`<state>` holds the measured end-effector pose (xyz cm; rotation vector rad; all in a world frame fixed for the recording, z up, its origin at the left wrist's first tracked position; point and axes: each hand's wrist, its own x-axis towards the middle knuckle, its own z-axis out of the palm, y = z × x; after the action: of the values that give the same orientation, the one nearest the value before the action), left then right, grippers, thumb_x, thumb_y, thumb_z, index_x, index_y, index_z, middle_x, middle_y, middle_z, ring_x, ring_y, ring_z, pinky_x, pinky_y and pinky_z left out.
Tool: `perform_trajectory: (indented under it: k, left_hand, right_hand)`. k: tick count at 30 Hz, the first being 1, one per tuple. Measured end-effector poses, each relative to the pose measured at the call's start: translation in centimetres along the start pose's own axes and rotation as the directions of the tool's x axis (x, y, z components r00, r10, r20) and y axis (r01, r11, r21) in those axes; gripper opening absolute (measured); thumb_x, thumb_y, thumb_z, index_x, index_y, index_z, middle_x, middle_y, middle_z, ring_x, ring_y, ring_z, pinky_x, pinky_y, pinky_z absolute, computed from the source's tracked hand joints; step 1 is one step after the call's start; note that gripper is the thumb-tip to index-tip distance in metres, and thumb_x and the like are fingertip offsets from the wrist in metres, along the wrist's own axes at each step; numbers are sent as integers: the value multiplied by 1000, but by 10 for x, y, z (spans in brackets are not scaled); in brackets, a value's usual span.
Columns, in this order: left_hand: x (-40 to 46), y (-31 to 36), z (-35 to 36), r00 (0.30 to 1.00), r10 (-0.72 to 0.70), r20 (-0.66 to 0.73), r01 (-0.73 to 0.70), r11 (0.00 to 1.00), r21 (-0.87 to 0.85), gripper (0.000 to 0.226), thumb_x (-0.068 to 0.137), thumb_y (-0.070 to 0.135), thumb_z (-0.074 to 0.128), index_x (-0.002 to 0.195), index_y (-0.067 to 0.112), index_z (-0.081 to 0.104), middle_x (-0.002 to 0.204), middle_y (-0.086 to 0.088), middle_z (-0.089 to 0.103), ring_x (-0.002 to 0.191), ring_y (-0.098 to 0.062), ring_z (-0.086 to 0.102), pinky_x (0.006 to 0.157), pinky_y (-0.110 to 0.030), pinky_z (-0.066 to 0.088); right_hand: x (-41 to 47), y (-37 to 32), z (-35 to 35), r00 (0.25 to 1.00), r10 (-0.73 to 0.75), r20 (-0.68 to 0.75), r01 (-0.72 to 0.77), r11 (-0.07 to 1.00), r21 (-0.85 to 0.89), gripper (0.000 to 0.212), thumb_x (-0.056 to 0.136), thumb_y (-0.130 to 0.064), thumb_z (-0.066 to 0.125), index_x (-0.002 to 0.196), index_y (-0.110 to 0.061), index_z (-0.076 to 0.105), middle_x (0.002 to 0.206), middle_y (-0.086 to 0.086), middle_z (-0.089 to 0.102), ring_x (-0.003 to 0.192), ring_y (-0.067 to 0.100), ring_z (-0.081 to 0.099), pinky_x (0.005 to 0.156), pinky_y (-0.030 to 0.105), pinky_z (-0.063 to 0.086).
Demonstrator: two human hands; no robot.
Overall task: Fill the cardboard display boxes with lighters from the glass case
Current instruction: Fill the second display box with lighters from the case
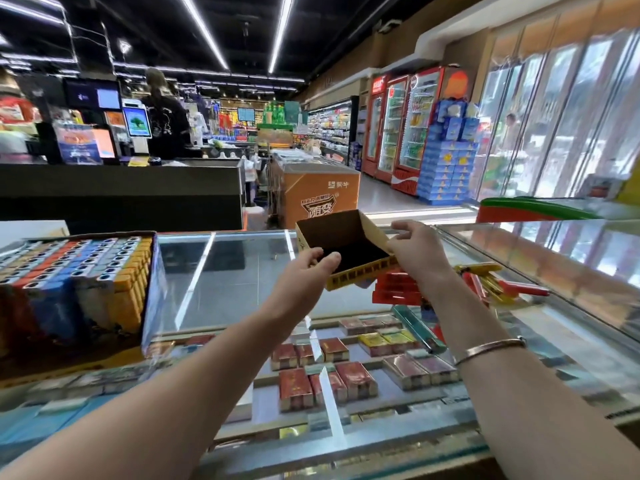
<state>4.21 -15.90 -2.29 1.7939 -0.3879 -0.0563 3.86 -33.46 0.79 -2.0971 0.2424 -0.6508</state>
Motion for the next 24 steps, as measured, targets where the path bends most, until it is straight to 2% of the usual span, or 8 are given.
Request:
perform_trajectory:
  k: [4, 8, 12, 14, 17, 19, 21, 24]
  left_hand:
    - [-3, -1, -22, 992, -37, -124, 31, 998, -49, 39, 93, 21, 52, 130, 14, 44, 113, -3, 57, 88, -5, 54, 61, -16, 37]
    - [-13, -8, -50, 981, -91, -173, 90, 996, -9, 36, 90, 7, 53, 124, 18, 47, 107, -6, 60, 84, -10, 59, 57, -18, 43]
    - [-20, -18, -76, 976, -61, -210, 80, 993, 83, 48, 84, -3, 52, 123, 24, 44, 96, -7, 57, 79, -16, 61, 51, -18, 51]
    - [-22, -22, -84, 975, -31, -221, 60, 990, 125, 56, 81, -4, 54, 126, 26, 41, 106, -9, 51, 89, -22, 58, 63, -29, 57]
    - [-21, -27, -88, 973, 15, -229, 37, 975, 220, 64, 80, -1, 55, 133, 30, 36, 116, -9, 39, 101, -25, 49, 81, -46, 54]
    - [-19, -30, -90, 977, 16, -213, 36, 970, 238, 69, 80, 0, 54, 136, 34, 32, 116, -7, 37, 99, -25, 49, 81, -47, 54]
    - [-16, -32, -92, 981, -2, -196, 51, 968, 244, 73, 80, 0, 54, 138, 36, 28, 113, -7, 39, 95, -26, 51, 78, -46, 55]
    - [-12, -33, -96, 980, -18, -199, 66, 970, 233, 77, 80, 0, 54, 141, 36, 25, 100, -7, 46, 89, -28, 56, 73, -40, 56]
  right_hand:
    - [-13, -9, 7, 991, -100, 89, 90, 991, 103, 36, 87, -16, 60, 122, -11, 53, 94, 2, 59, 72, 8, 63, 52, 13, 43]
    - [-20, -16, 23, 969, -79, 233, 48, 990, 135, 38, 85, -10, 58, 123, -8, 53, 89, 7, 59, 77, 24, 64, 56, 28, 52]
    - [-23, -23, 36, 875, -38, 483, -27, 992, 126, 36, 85, -6, 56, 120, -13, 49, 89, 11, 61, 79, 23, 65, 61, 30, 57]
    - [-15, -30, 35, 814, -12, 580, -2, 1000, 24, 41, 84, -5, 59, 121, -16, 43, 95, 14, 60, 82, 23, 62, 66, 29, 55]
    - [10, -37, 14, 751, 53, 659, 195, 935, -297, 57, 80, -13, 68, 130, -19, 40, 112, 2, 52, 94, 20, 54, 80, 33, 49]
    - [23, -33, -3, 702, 248, 667, 202, 830, -520, 62, 74, -21, 76, 125, -31, 41, 121, 0, 48, 102, 21, 52, 88, 38, 47]
    - [28, -21, -12, 666, 417, 619, 141, 744, -653, 77, 68, -25, 81, 129, -38, 37, 122, 1, 44, 105, 24, 51, 89, 42, 48]
    - [29, -1, -14, 655, 475, 588, 107, 712, -694, 92, 63, -25, 84, 136, -38, 32, 118, -1, 44, 107, 25, 50, 94, 43, 46]
